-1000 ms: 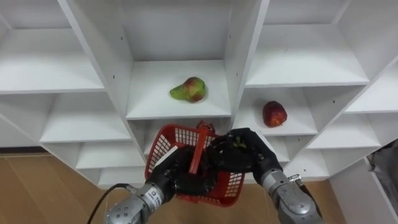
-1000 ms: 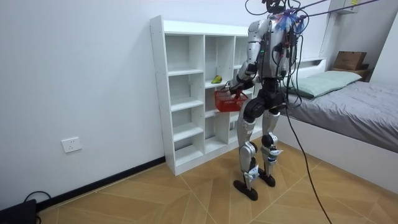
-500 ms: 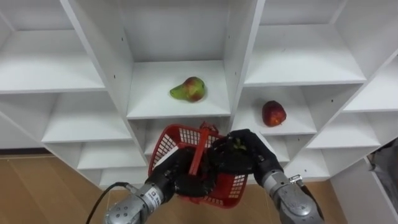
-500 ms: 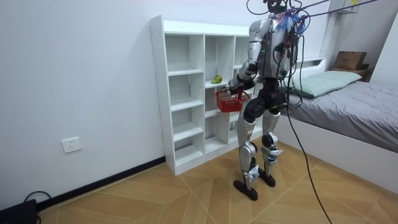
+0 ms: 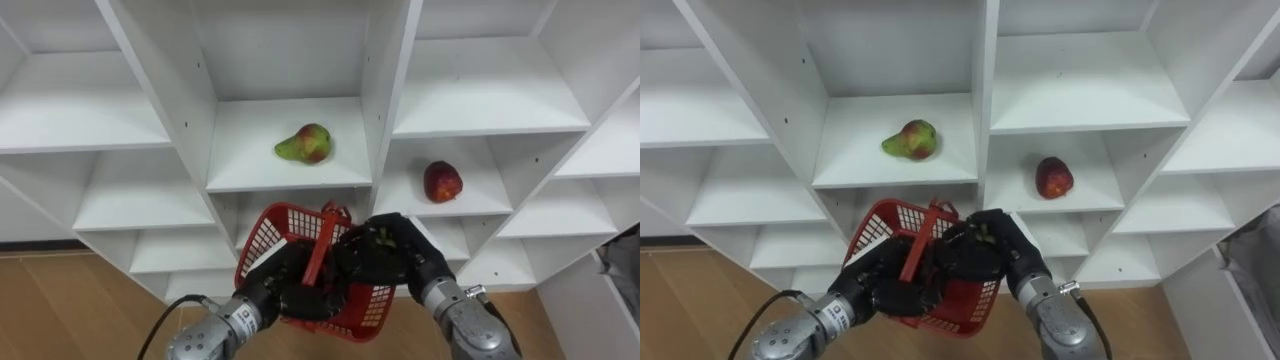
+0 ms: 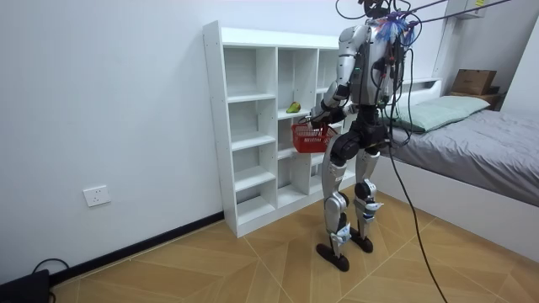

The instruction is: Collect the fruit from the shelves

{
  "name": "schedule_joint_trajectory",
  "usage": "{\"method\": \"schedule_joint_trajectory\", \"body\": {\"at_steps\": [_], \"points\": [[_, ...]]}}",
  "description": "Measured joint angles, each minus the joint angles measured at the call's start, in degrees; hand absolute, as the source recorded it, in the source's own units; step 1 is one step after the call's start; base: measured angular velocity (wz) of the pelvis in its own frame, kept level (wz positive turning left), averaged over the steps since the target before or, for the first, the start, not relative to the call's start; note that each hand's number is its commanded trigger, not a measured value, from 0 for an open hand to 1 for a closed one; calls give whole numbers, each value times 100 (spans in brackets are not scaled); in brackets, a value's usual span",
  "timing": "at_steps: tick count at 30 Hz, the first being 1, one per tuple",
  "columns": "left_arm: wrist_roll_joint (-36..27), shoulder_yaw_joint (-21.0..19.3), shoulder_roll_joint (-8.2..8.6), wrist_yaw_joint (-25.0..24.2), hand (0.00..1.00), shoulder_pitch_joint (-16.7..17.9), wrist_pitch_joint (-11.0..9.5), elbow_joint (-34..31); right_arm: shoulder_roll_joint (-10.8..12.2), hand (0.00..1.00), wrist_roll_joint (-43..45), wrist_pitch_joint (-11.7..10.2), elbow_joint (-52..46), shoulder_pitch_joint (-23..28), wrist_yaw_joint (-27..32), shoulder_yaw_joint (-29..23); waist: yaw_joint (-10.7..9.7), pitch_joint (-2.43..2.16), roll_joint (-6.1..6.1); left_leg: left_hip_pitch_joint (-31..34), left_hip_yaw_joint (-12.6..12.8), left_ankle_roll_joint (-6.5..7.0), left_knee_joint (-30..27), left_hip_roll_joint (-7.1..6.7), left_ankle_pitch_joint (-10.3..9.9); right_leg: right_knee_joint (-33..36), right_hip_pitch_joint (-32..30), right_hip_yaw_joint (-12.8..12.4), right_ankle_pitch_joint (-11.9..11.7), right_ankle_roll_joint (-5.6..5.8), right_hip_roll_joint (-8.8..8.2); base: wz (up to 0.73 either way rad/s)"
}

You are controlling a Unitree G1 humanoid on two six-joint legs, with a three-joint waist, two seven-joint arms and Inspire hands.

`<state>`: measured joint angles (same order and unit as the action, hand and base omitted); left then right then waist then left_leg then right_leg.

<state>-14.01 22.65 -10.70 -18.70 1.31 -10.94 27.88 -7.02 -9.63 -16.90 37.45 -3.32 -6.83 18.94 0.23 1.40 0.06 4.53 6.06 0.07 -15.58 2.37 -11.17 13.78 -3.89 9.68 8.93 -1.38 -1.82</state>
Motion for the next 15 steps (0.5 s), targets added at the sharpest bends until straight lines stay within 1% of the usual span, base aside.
{"method": "schedule_joint_trajectory", "body": {"at_steps": [6, 9, 11, 15], "points": [[129, -48, 15, -27, 100, 2, 0, 0, 9, 0, 143, -1, -3, 0, 2, -28, 9, -1, 1, 30, 0, 0, -3, -3, 0, -17, -24, -13, 0, 0, 2, 0], [129, -84, 40, -31, 100, 35, 0, 5, 5, 0, 138, -3, -3, 2, 12, -29, 11, -12, 19, 21, -3, 0, -3, -3, 0, -22, -13, -24, 0, 0, 1, 0], [129, -118, 76, -23, 100, 48, 0, 47, 4, 0, 122, -3, -2, 2, 38, -22, 12, -19, 29, 7, -3, 0, -3, -2, 0, -20, 0, -25, 0, 0, 1, 0], [125, -176, 80, -31, 100, 46, -3, 183, -15, 0, 149, 6, 2, 8, 43, -22, 8, -21, 32, -20, -5, 0, 17, 1, 1, -3, 2, -41, 0, 0, -2, -1]]}}
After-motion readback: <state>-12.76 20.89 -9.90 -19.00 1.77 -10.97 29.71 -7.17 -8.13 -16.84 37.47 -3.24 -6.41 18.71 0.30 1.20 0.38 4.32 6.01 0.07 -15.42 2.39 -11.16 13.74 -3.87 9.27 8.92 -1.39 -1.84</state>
